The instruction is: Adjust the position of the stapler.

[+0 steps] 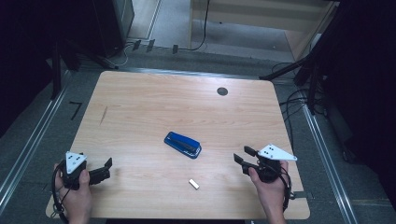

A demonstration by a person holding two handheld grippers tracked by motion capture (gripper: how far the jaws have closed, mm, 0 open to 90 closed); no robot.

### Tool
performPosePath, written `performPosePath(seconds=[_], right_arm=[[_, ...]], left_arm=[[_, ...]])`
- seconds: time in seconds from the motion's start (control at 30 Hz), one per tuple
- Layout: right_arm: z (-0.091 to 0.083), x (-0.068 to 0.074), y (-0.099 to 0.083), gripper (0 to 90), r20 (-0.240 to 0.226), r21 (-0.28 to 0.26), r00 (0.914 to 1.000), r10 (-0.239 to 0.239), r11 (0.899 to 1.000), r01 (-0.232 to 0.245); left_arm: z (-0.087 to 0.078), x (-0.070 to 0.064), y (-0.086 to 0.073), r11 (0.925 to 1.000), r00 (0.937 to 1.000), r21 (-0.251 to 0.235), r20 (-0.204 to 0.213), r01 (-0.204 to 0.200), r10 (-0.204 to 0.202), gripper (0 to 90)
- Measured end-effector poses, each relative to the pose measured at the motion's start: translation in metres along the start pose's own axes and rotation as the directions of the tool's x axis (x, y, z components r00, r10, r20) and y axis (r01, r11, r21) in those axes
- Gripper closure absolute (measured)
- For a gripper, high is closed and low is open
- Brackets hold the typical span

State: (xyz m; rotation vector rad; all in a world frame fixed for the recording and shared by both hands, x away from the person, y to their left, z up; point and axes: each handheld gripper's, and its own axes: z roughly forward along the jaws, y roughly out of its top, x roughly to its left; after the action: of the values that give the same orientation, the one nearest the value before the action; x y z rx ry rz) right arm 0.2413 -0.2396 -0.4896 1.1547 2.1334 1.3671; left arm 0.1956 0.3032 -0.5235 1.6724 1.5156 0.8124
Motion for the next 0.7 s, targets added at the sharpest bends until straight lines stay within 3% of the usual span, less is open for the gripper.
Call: performPosePath(seconds=[0.17, 0.3, 0.43, 0.7], right_arm=[[0.008, 0.002, 0.007, 47.6, -0.022, 0.001, 0.9998, -0.001, 1.0, 0.001], [0.016, 0.006, 0.013, 49.3, -0.067, 0.007, 0.9977, 0.006, 1.0, -0.005], [0.024, 0.012, 0.019, 50.1, -0.067, 0.016, 0.9978, 0.005, 1.0, -0.003], [0.042, 0.028, 0.032, 49.6, -0.093, 0.035, 0.9945, -0.048, 0.998, 0.052]], left_arm=[[0.0, 0.0, 0.0, 1.0, 1.0, 0.0, 0.005, 0.0, 0.0, 0.0], [0.0, 0.0, 0.0, 1.0, 1.0, 0.001, 0.004, -0.001, 0.001, 0.0], [0.0, 0.001, 0.0, 1.0, 1.0, 0.005, 0.006, 0.006, -0.006, 0.0], [0.001, 0.002, 0.0, 0.9999, 0.9998, 0.002, 0.012, 0.013, -0.013, 0.0]])
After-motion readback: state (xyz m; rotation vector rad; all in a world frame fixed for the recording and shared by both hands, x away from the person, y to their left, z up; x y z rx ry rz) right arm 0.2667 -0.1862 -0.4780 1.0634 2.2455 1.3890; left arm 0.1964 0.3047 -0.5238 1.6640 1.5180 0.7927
